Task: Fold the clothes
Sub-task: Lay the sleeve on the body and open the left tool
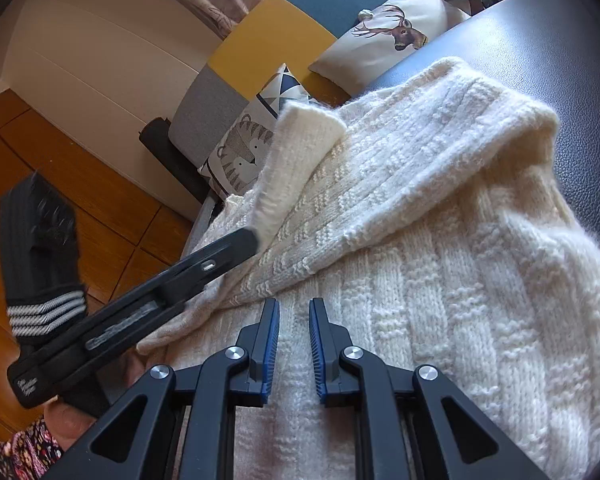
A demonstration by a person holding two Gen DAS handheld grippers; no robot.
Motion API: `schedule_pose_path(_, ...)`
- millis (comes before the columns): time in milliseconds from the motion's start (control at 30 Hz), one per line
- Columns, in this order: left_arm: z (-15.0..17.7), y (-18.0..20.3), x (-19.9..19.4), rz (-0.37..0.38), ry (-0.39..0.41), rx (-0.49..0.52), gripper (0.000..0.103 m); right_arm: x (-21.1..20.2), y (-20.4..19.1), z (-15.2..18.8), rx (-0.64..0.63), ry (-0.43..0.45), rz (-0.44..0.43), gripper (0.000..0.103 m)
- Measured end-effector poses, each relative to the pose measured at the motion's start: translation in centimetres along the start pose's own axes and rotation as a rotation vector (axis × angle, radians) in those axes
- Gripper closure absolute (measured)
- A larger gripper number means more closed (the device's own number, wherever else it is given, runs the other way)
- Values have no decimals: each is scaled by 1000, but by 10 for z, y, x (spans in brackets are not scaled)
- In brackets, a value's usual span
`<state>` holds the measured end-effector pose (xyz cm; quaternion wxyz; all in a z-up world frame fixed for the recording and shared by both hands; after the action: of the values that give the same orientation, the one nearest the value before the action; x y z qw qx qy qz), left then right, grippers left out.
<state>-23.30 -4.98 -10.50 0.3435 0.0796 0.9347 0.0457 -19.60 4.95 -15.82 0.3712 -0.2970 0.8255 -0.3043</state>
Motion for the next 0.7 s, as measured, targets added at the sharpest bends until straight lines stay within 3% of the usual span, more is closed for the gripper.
schedule_pose_path(267,80,-134,-59,-204,22,-297,81,1,-1,0,-2,1,3,90)
schedule_pose_path(433,90,-189,-71,-183,71,-530,81,3,-1,1,-6,1,11,90)
schedule_pose_path(567,87,-209,-63,-180,74,-550,81,3,0,2,-10,3,17,90)
schedule_pose_path(600,87,-212,-64,-210,80,-536,83,3,-1,2,-10,3,18,90)
schedule_pose_path(633,90,-218,-67,-253,85,-536,91,4,-1,2,-10,3,20,90)
schedule_pose_path(700,98,-229,-74,-311,104,-584,94,3,-1,3,-13,3,24,90)
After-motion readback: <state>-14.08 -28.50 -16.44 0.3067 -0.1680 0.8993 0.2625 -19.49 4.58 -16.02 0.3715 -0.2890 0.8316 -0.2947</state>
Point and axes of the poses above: each gripper's, at about its wrist camera, not at the fingertips, and x roughly the way its jaws point, y to its right, z to its underside, the point moved 10 cm from there along x, roughly the way its jaws point, and after that the axes turned 5 degrees about y, right-handed, at the moved point
